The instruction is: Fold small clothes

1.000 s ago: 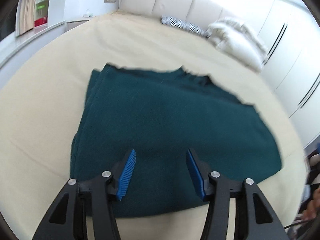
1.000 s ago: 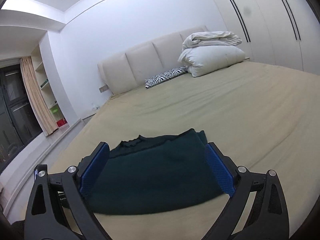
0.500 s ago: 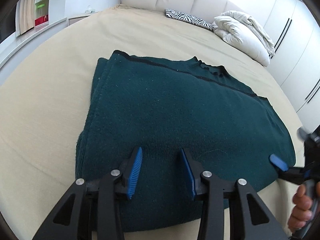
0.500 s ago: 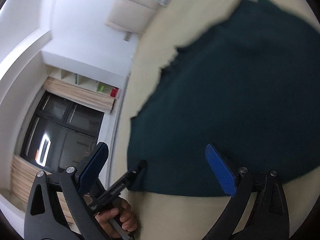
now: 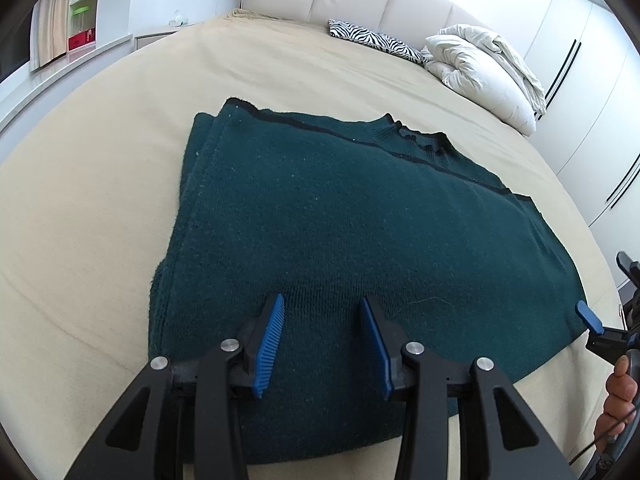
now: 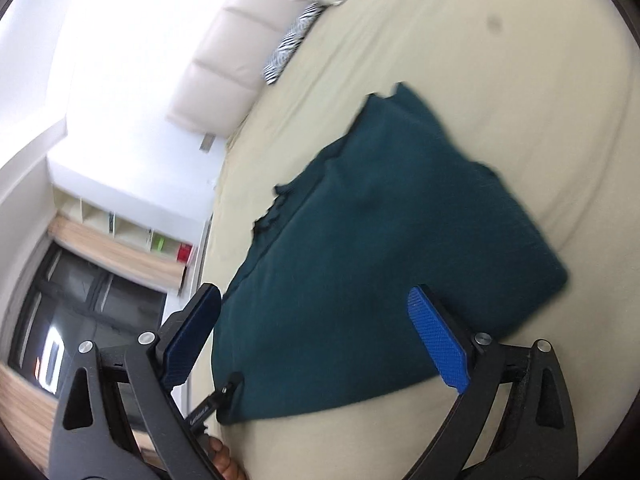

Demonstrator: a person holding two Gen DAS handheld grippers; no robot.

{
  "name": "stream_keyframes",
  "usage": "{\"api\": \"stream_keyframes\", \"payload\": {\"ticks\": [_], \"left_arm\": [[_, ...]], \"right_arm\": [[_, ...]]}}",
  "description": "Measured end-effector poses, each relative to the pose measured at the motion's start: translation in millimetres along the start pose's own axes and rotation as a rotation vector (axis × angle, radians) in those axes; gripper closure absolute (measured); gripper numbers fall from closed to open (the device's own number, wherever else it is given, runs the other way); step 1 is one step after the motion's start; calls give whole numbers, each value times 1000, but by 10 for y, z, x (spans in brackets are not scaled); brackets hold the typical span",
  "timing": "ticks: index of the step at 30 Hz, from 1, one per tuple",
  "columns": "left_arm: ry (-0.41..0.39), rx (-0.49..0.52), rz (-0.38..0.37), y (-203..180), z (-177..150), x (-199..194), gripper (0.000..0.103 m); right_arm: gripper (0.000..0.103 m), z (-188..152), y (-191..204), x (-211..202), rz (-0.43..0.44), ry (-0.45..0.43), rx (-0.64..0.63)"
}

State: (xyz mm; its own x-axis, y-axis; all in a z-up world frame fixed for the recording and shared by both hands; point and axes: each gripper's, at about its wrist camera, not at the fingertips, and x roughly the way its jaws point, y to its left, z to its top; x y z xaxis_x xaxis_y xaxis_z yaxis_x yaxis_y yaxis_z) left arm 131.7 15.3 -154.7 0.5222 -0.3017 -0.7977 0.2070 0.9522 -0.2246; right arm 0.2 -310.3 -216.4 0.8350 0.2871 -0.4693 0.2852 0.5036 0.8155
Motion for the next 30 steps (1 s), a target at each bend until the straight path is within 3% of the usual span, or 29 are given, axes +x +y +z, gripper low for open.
{"api": "stream_keyframes", "payload": {"ticks": [12,18,20,25,29,30], "left_arm": [[0,33,29,-55,-19,20,59],[-1,34,24,-41,-22,21,59],[-1,33,24,-37,-23,22,59],[-2,4,2,-3,-4,-21,58],[-13,-47,-3,-28,21,-176,55],[-22,-45,-10,-72,21,-217,51]], "right_arm": [[7,-83,743,942,78,186,-168],[9,39,556,1372,22,250,-144],[10,104,459,1278,55,230,-126],[9,266,135,668,-56,75,-49],[8,106,-132,-61,-131,-22,21],[8,48,-190,-187,-139,-35,42]]}}
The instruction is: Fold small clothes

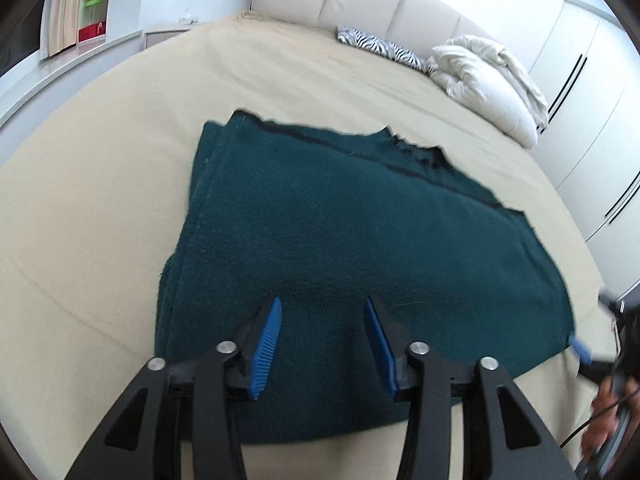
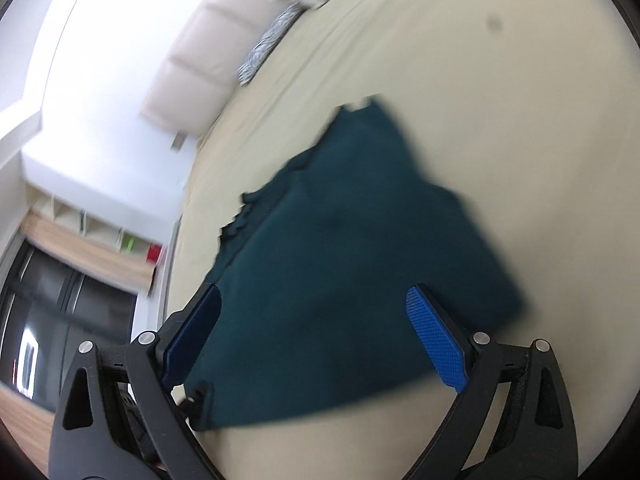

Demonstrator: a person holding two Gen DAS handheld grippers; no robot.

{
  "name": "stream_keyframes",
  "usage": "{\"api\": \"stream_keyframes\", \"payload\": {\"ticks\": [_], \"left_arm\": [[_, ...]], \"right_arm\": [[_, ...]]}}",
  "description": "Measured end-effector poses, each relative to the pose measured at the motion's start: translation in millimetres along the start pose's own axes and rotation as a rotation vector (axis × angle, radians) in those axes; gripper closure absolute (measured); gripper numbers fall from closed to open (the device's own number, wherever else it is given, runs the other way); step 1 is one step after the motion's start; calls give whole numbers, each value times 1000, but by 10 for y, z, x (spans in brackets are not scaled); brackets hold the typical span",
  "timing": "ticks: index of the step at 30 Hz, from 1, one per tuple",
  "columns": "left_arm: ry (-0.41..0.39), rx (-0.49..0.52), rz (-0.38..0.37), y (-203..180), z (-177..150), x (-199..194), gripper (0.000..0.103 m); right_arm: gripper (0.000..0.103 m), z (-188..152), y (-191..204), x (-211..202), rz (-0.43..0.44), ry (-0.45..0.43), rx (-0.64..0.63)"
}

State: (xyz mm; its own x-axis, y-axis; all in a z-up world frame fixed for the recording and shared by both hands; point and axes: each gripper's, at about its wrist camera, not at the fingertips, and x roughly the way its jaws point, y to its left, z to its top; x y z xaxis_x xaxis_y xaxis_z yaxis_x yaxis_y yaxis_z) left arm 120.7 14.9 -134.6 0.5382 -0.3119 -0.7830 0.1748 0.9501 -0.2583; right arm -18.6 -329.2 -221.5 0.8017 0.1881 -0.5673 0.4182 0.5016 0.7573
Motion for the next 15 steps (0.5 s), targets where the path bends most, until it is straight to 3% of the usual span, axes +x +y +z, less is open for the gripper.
{"api": "stream_keyframes", "payload": {"ticks": [5,8,11,15], "left_arm": [[22,28,-40,-271,-49,-1,45],[49,3,-67,-328,-78,60,45],[72,-30,-87,-303,-68,102,45],[77,-44,-93,-298,-22,121,45]], "right_arm": [[7,-239,-428,-396,-42,-48,160],[8,-245,-511,-340,-51,-18,180],[9,-160,-482,-212,17,-14,205],[11,-72,-468,7,37,-11,272]]}}
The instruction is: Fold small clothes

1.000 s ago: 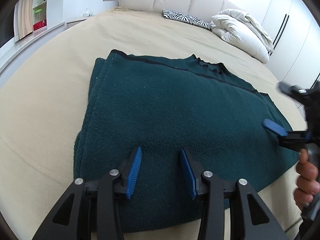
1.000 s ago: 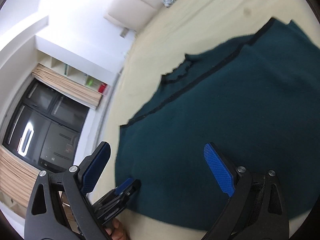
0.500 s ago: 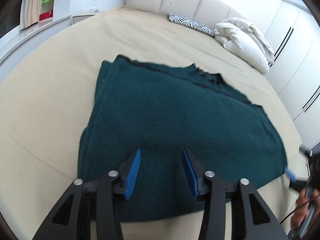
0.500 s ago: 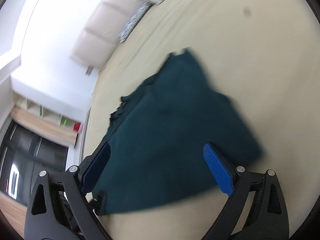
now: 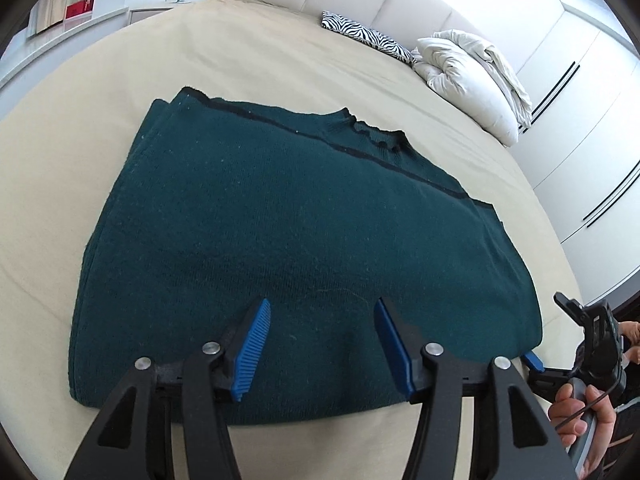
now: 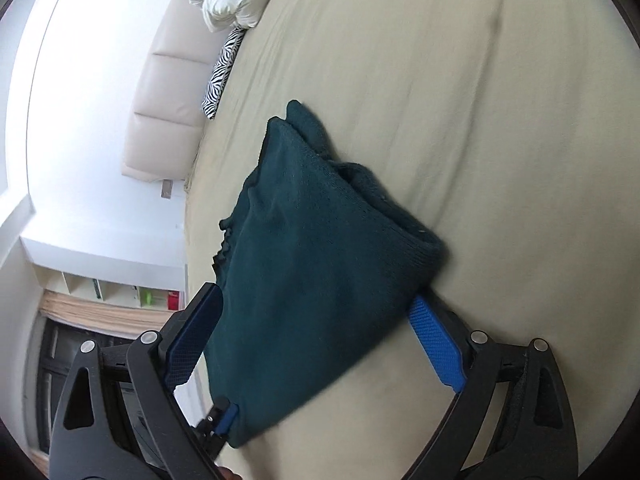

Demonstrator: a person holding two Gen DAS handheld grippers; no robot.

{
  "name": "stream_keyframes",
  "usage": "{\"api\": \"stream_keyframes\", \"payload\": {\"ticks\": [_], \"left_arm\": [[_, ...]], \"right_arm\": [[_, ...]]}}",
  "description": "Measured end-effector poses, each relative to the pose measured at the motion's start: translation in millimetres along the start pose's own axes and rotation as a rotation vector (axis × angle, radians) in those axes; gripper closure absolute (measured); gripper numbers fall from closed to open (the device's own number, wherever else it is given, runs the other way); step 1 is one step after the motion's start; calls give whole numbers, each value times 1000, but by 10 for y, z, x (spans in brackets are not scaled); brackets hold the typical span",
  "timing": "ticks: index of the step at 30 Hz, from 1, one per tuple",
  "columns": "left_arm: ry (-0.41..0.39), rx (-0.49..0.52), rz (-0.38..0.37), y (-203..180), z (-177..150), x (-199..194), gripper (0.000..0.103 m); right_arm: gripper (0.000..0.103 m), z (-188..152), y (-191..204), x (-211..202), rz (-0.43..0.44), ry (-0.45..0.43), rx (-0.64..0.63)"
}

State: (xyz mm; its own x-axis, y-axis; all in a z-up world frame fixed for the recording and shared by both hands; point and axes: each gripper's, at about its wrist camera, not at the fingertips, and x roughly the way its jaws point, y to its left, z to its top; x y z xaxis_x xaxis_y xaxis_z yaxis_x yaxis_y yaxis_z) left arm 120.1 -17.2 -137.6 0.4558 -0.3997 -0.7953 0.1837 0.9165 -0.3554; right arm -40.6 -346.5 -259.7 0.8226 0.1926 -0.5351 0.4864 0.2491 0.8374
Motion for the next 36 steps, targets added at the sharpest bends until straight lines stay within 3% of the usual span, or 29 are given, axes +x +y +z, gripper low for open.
{"api": "stream_keyframes", "payload": {"ticks": [12,13,14,15,18,22,26,29,34,36], "left_arm": [[-3,-32,-30,87,31,25,44],[-7,-32,-38,85,46,17,44],[-11,-31,-42,80,64,15,44],[-14,-28,-40,70,89,21,44],[-20,-28,-42,48,176,42,44],[-39,-8,-48,-32,334,67,44],[-12,-2,-64,-120,500,246,44],[22,-9,-74,-170,575,437,45],[42,-3,-63,-169,589,584,45],[46,-13,-82,-110,579,604,47]], "right_arm": [[19,90,5,392,101,20,202],[25,87,24,382,118,23,213],[32,86,45,373,137,27,208],[33,79,120,376,161,41,178],[33,73,292,425,122,31,68],[33,91,218,585,146,43,96],[34,83,276,677,172,27,24],[45,141,221,765,171,11,44],[50,198,211,805,178,11,56],[61,198,216,824,158,10,36]]}}
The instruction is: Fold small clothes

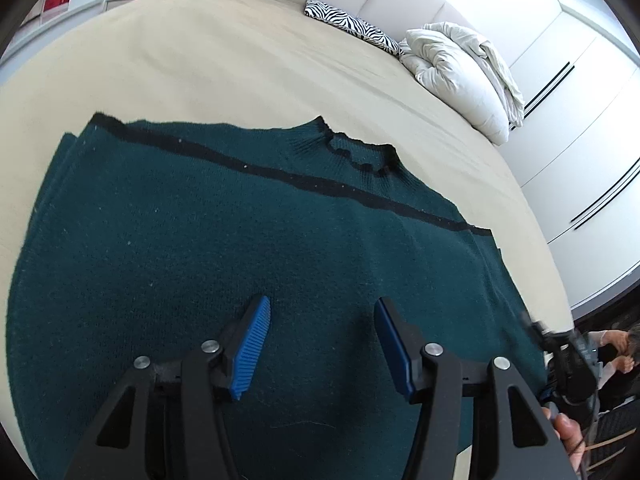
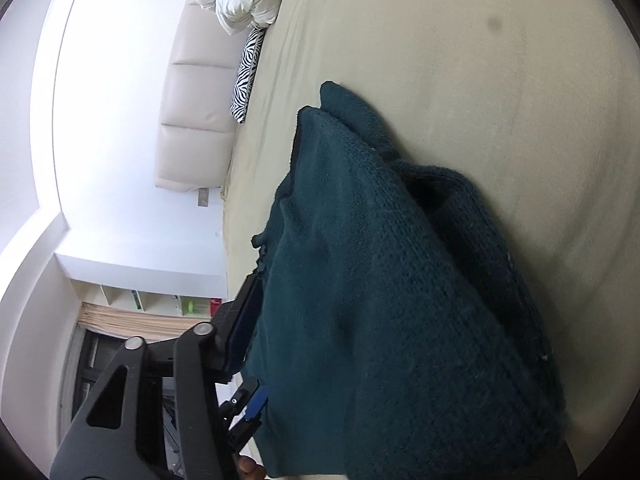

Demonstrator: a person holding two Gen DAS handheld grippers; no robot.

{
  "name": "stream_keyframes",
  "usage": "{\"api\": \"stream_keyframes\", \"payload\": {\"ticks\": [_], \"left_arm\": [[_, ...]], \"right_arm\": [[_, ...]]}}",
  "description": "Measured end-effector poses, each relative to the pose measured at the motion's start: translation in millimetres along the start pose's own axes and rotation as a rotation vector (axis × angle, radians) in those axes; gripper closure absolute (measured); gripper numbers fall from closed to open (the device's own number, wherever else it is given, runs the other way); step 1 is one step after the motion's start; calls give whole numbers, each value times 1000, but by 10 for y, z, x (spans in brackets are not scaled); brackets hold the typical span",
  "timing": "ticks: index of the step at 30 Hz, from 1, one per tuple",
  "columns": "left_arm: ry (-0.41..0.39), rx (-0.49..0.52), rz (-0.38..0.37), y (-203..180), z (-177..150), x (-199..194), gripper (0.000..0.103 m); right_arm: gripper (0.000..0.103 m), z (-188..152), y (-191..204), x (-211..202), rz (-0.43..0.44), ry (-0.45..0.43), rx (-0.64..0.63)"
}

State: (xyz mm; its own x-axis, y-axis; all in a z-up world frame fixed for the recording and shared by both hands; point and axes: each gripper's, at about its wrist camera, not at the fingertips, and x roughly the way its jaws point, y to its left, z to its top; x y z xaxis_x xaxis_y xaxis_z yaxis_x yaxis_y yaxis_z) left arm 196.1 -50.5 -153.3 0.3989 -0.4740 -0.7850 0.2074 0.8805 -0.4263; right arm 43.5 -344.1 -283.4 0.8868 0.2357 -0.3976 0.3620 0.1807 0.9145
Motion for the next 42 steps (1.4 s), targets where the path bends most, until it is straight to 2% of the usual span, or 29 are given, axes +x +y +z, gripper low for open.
{"api": "stream_keyframes", "payload": {"ticks": [2,4,11,15,17,20,22,23,24,25,26,28,31,33,34,36,39,42], "left_arm": [[6,3,0,24,-11,9,50],[11,12,8,25,-14,15,52],[0,3,-13,75,-40,21,53],[7,-53,-72,203,-3,2,58],[13,-97,-109,298,18,-22,65],[23,-195,-192,500,59,-98,68],[17,-253,-240,648,82,-175,64],[15,-277,-265,715,94,-201,58],[10,-308,-296,802,108,-227,51],[7,-340,-331,873,115,-240,49],[15,-369,-366,933,119,-243,48],[20,-401,-421,1017,121,-270,42],[34,-411,-454,1047,120,-290,33],[37,-444,-483,1062,124,-286,29],[1,-464,-546,1080,140,-285,26],[0,-494,-562,1099,174,-315,19],[16,-458,-527,1049,235,-342,14],[80,-400,-472,924,285,-248,13]], "right_arm": [[82,5,-64,3,-29,-8,23],[90,4,-122,2,-40,-16,43],[92,5,-112,6,-42,-32,30],[92,-46,53,1,-118,-70,-50],[92,-61,200,-10,-161,-87,-114],[92,-206,708,91,-261,-101,-327],[92,-415,1112,230,-295,-81,-521],[92,-699,1437,379,-304,-46,-709],[92,-937,1629,498,-302,-2,-845],[92,-1210,1785,621,-297,50,-988],[92,-1579,1904,784,-297,123,-1166],[93,-2114,1889,1066,-349,223,-1412],[93,-2419,1749,1287,-407,278,-1519],[92,-2491,1726,1312,-423,248,-1543],[92,-2504,1730,1310,-426,235,-1552],[92,-2519,1735,1308,-428,219,-1589],[92,-2601,1688,1265,-439,198,-1695],[91,-2700,1664,1224,-450,162,-1786]]}}
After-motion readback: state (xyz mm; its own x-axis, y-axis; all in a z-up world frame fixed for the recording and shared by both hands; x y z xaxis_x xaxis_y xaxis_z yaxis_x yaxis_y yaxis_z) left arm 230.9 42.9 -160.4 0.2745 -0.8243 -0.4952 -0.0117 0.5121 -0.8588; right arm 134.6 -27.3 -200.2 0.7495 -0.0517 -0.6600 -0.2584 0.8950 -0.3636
